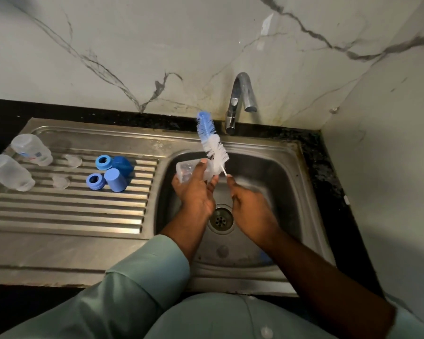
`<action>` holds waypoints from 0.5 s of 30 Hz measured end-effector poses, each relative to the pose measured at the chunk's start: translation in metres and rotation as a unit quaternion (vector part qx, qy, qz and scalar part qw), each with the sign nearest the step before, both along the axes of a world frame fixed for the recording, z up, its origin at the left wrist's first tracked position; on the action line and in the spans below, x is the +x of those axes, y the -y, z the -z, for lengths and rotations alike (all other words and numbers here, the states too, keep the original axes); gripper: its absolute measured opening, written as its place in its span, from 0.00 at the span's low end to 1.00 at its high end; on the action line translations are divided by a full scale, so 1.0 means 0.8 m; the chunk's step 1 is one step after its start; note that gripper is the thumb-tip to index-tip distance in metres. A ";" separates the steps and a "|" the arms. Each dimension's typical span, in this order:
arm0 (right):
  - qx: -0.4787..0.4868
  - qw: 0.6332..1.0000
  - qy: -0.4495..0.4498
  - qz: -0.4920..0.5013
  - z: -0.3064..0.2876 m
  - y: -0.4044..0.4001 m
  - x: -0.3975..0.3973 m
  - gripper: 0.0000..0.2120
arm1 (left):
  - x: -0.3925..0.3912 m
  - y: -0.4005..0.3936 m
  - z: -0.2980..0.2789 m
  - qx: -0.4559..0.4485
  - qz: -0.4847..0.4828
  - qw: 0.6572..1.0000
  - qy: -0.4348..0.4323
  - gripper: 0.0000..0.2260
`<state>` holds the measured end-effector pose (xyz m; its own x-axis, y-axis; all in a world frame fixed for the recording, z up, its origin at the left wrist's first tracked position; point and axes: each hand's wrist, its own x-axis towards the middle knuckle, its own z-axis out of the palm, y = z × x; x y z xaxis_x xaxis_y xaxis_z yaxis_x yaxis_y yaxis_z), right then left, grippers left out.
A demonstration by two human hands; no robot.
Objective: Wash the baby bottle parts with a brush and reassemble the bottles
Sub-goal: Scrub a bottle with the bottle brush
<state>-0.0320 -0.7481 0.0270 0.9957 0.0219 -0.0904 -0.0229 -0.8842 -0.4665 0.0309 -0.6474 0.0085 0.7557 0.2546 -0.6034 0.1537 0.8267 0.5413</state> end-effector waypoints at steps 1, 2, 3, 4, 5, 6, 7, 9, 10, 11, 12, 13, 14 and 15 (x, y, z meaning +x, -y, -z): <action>0.002 1.000 -0.002 -0.006 0.001 0.001 0.001 0.28 | 0.003 -0.002 -0.001 -0.008 -0.015 1.000 0.003 0.29; 0.016 1.000 -0.001 -0.017 0.004 0.001 -0.003 0.27 | 0.008 -0.008 -0.001 -0.016 -0.037 0.999 0.005 0.29; 0.051 0.998 0.005 -0.026 0.008 0.003 -0.011 0.26 | 0.013 -0.015 -0.001 -0.023 -0.056 0.998 0.006 0.29; 0.114 0.993 0.012 -0.027 0.008 0.005 -0.020 0.23 | 0.015 -0.023 0.000 -0.024 -0.066 0.998 0.007 0.29; 0.188 0.982 0.023 -0.013 0.007 0.009 -0.024 0.20 | 0.016 -0.028 0.002 -0.020 -0.066 0.998 0.005 0.29; 0.250 0.967 0.036 0.013 0.008 0.013 -0.022 0.19 | 0.014 -0.029 0.004 -0.013 -0.059 0.998 0.000 0.29; 0.284 0.956 0.051 0.042 0.008 0.015 -0.016 0.19 | 0.009 -0.026 0.006 -0.011 -0.049 0.999 -0.006 0.29; 0.287 0.953 0.072 0.065 0.007 0.012 -0.002 0.20 | -0.001 -0.013 0.007 -0.022 -0.022 0.999 -0.015 0.29; 0.271 0.958 0.071 0.058 0.009 0.008 0.001 0.19 | -0.004 -0.007 0.006 -0.029 -0.009 0.999 -0.013 0.29; 0.254 0.964 0.057 0.050 0.010 0.003 0.000 0.18 | -0.003 -0.004 0.004 -0.033 -0.006 0.999 -0.009 0.29; 0.236 0.970 0.039 0.041 0.012 0.000 -0.004 0.18 | 0.002 -0.004 0.002 -0.032 -0.014 0.999 -0.007 0.28; 0.211 0.977 0.025 0.028 0.014 0.000 -0.010 0.19 | 0.008 -0.009 0.001 -0.032 -0.032 0.999 -0.005 0.27; 0.179 0.984 0.016 0.013 0.016 0.003 -0.017 0.21 | 0.015 -0.015 0.000 -0.033 -0.052 0.998 -0.002 0.26; 0.147 0.989 0.007 -0.005 0.015 0.005 -0.025 0.24 | 0.020 -0.021 -0.002 -0.033 -0.062 0.998 0.002 0.26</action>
<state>-0.0520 -0.7517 0.0152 0.9963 0.0548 -0.0658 -0.0073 -0.7108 -0.7033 0.0467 -0.6306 0.0104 0.7230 0.3059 -0.6194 0.0460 0.8733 0.4850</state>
